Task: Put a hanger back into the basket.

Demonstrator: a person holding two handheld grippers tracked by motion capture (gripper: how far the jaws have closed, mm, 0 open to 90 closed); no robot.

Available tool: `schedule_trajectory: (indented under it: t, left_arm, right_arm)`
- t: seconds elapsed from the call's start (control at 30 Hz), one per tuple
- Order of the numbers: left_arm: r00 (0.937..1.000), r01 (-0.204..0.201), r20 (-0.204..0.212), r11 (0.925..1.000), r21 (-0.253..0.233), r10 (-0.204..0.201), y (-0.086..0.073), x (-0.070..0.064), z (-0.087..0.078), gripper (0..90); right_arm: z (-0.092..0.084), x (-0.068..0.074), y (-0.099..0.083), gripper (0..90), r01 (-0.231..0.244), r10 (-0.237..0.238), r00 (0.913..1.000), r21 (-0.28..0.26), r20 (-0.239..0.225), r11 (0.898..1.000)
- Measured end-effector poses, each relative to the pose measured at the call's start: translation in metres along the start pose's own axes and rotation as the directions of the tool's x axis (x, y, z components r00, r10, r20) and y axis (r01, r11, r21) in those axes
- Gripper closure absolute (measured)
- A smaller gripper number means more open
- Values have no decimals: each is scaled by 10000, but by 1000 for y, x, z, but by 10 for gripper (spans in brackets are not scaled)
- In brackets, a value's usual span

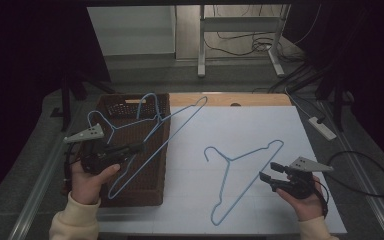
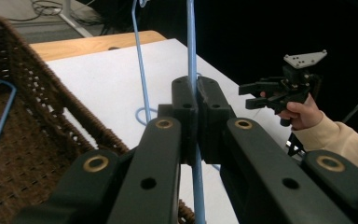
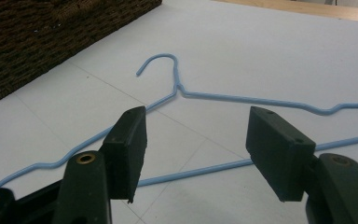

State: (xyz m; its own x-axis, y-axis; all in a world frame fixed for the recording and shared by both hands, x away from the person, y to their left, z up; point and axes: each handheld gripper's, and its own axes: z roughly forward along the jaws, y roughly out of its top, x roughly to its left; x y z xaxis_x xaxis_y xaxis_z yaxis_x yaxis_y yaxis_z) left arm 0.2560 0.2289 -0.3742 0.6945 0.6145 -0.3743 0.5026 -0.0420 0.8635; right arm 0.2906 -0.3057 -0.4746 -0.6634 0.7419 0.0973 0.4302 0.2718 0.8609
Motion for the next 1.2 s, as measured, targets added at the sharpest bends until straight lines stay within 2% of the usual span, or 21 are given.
schedule_trajectory:
  t: [0.27,0.83,1.2]
  left_arm:
    - [9988,194,-452,9997,-164,-201,-4,15,-16,865]
    - [9959,220,-874,9996,-199,-236,-8,34,-37,866]
    - [9920,340,-1204,9991,-252,-368,-11,52,-54,866]
  right_arm:
    - [1,1,0,393,21,-21,10000,42,37,10000]
    - [2,1,0,393,27,-28,10000,74,33,10000]
    - [3,0,-1,391,52,-53,10000,104,42,9999]
